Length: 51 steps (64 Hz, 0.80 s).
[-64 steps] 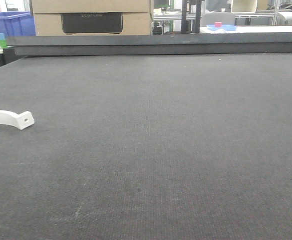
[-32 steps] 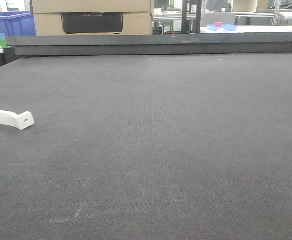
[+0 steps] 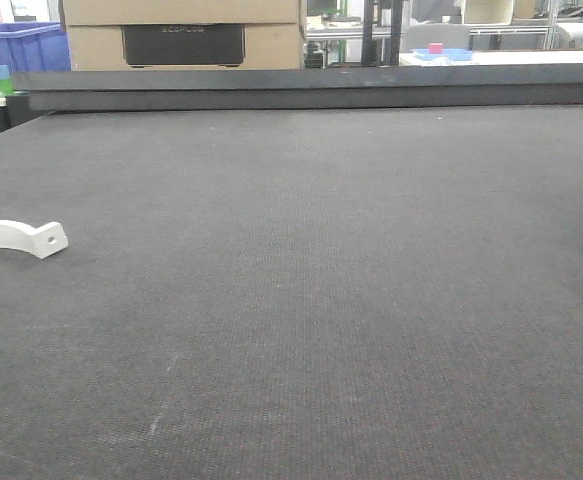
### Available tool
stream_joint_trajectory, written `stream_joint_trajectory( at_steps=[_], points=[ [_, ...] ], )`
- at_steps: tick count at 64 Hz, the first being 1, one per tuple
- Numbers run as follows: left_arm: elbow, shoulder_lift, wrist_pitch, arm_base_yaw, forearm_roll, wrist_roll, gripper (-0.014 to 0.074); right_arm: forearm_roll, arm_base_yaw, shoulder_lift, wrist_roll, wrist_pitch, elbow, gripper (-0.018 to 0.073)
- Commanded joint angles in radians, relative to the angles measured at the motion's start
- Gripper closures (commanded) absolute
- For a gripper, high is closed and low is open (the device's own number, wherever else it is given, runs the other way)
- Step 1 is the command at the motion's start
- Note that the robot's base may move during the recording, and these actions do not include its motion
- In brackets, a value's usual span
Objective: Grab PVC pipe and place in blue bin
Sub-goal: 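Close both grippers on opposite ends of the white curved clamp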
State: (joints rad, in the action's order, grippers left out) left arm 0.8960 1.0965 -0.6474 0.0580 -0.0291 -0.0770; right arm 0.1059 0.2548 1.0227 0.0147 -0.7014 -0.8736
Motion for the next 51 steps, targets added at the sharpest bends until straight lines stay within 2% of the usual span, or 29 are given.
stream_joint_trajectory(
  at_steps=[1, 10, 27, 32, 43, 47, 51],
  points=[
    [0.01, 0.06, 0.005, 0.0, 0.052, 0.002, 0.0707, -0.011, 0.0, 0.074, 0.003, -0.038, -0.008, 0.0722],
    [0.01, 0.102, -0.033, 0.0, 0.115, 0.002, 0.0707, -0.005, 0.0, 0.15, 0.003, -0.127, -0.01, 0.0722],
    [0.01, 0.106, -0.047, 0.0, 0.127, 0.002, 0.0707, 0.006, 0.0, 0.253, 0.003, -0.221, -0.04, 0.0703],
    [0.01, 0.106, -0.047, 0.0, 0.136, 0.002, 0.0707, 0.006, 0.0, 0.31, 0.003, -0.28, -0.086, 0.0638],
    [0.01, 0.106, -0.049, 0.0, 0.154, 0.002, 0.0707, 0.013, 0.0, 0.449, 0.003, -0.35, -0.202, 0.0347],
    [0.01, 0.106, -0.053, 0.0, 0.166, 0.002, 0.0707, 0.016, 0.0, 0.493, -0.003, -0.35, -0.215, 0.0308],
    [0.01, 0.106, -0.062, 0.0, 0.181, 0.002, 0.0707, 0.016, 0.0, 0.532, -0.025, -0.33, -0.215, 0.0316]
  ],
)
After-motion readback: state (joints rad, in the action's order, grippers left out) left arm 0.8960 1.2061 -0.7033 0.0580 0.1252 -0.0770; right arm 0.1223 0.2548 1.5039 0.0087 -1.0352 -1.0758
